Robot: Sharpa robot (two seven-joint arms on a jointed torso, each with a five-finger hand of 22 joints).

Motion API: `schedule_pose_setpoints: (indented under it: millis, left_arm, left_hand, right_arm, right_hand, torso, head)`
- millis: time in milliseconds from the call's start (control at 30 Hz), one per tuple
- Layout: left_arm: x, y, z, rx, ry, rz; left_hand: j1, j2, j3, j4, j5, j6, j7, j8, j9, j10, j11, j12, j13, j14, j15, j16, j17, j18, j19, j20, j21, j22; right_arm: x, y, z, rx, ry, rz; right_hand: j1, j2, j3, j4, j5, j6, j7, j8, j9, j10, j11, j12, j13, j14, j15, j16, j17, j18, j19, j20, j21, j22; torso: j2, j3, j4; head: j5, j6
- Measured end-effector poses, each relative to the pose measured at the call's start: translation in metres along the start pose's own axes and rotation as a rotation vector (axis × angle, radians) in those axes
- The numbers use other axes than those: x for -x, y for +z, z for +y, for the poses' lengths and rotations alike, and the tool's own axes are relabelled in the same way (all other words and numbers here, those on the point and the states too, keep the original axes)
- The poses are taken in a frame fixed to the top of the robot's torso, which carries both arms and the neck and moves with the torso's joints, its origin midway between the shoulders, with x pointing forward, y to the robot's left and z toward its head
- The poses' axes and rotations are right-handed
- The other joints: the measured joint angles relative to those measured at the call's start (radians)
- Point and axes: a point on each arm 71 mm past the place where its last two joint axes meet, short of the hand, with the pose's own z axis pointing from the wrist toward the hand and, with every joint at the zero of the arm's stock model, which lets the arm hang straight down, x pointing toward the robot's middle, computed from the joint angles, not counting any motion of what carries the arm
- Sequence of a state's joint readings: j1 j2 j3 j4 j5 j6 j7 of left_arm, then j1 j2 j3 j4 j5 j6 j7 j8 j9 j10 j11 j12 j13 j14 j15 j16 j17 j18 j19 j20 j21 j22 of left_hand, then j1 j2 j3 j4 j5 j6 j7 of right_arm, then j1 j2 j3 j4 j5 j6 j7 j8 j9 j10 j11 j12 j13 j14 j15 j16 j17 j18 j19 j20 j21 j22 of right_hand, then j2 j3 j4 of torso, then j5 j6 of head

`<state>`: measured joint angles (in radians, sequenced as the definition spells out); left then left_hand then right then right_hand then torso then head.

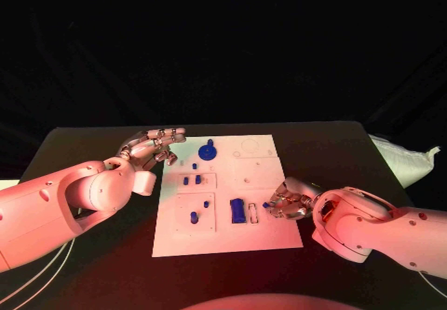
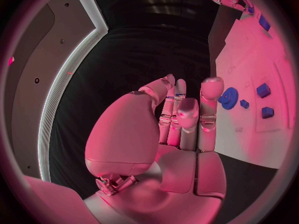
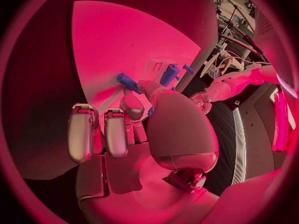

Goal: Assemble the parts on the task board

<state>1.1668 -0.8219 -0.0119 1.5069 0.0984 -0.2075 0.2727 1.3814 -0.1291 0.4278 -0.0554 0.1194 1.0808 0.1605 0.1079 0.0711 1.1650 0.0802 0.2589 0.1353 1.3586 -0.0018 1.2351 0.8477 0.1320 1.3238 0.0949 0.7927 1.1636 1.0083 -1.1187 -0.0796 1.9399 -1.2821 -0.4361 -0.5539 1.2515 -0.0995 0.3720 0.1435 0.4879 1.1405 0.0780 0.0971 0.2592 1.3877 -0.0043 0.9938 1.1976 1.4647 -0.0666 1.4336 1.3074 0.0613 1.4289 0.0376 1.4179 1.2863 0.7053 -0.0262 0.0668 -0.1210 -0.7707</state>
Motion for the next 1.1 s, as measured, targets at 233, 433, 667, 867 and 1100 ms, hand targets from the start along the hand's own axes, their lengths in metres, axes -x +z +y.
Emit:
schedule_pose_setpoints:
  millis: [233, 433, 667, 867, 1100]
  left_arm:
    - [0.000, 0.000, 0.000, 0.001, -0.003, 0.002]
    - [0.000, 0.000, 0.000, 0.002, -0.005, 0.003]
    - [0.000, 0.000, 0.000, 0.002, -0.007, 0.003]
    - [0.000, 0.000, 0.000, 0.003, -0.007, 0.004]
    - [-0.001, 0.000, 0.000, 0.002, -0.003, 0.006]
  left_hand:
    - [0.000, 0.000, 0.000, 0.000, 0.000, 0.000, 0.000, 0.000, 0.000, 0.000, 0.000, 0.000, 0.000, 0.000, 0.000, 0.000, 0.000, 0.000, 0.000, 0.000, 0.000, 0.000]
    - [0.000, 0.000, 0.000, 0.000, 0.000, 0.000, 0.000, 0.000, 0.000, 0.000, 0.000, 0.000, 0.000, 0.000, 0.000, 0.000, 0.000, 0.000, 0.000, 0.000, 0.000, 0.000]
    - [0.000, 0.000, 0.000, 0.000, 0.000, 0.000, 0.000, 0.000, 0.000, 0.000, 0.000, 0.000, 0.000, 0.000, 0.000, 0.000, 0.000, 0.000, 0.000, 0.000, 0.000, 0.000]
    - [0.000, 0.000, 0.000, 0.000, 0.000, 0.000, 0.000, 0.000, 0.000, 0.000, 0.000, 0.000, 0.000, 0.000, 0.000, 0.000, 0.000, 0.000, 0.000, 0.000, 0.000, 0.000]
    - [0.000, 0.000, 0.000, 0.000, 0.000, 0.000, 0.000, 0.000, 0.000, 0.000, 0.000, 0.000, 0.000, 0.000, 0.000, 0.000, 0.000, 0.000, 0.000, 0.000, 0.000, 0.000]
  right_arm:
    - [-0.005, 0.002, 0.008, 0.012, 0.063, 0.014]
    - [-0.007, 0.004, 0.012, 0.019, 0.083, 0.023]
    - [-0.011, 0.006, 0.017, 0.031, 0.077, 0.037]
    - [-0.014, 0.008, 0.019, 0.036, 0.032, 0.058]
    - [-0.015, 0.010, 0.023, 0.044, -0.027, 0.065]
  right_hand:
    - [-0.014, -0.009, 0.000, 0.000, 0.004, 0.004, -0.001, 0.006, 0.005, 0.002, -0.002, 0.004, 0.001, 0.000, 0.000, 0.000, 0.000, 0.000, 0.004, -0.004, 0.000, 0.003]
    - [-0.042, -0.009, -0.014, 0.014, 0.006, 0.013, -0.006, 0.011, 0.012, 0.006, -0.004, 0.004, -0.002, 0.000, 0.000, 0.004, 0.000, 0.000, 0.011, -0.003, 0.007, 0.013]
    - [-0.078, -0.011, -0.045, 0.029, 0.001, 0.027, -0.012, 0.019, 0.020, 0.023, -0.009, 0.023, 0.010, 0.004, -0.004, 0.004, 0.001, 0.000, 0.011, -0.003, 0.007, 0.016]
    - [-0.108, -0.013, -0.082, 0.044, -0.027, 0.035, -0.017, 0.027, 0.028, 0.025, -0.010, 0.035, 0.020, 0.000, -0.007, 0.004, 0.001, 0.000, 0.011, -0.003, 0.007, 0.016]
    - [-0.113, -0.010, -0.101, 0.055, -0.027, 0.043, -0.018, 0.031, 0.033, 0.029, -0.014, 0.035, 0.024, 0.000, -0.007, 0.004, 0.001, 0.000, 0.014, -0.007, 0.007, 0.017]
  torso:
    - [-0.001, -0.0001, -0.0002]
    - [-0.001, -0.0002, -0.0002]
    - [-0.001, 0.0001, -0.0012]
    - [-0.001, -0.0002, -0.0012]
    - [-0.001, 0.0001, -0.0010]
  head:
    - [0.002, -0.003]
    - [0.004, -0.003]
    - [0.006, -0.004]
    - [0.006, -0.005]
    - [0.008, -0.005]
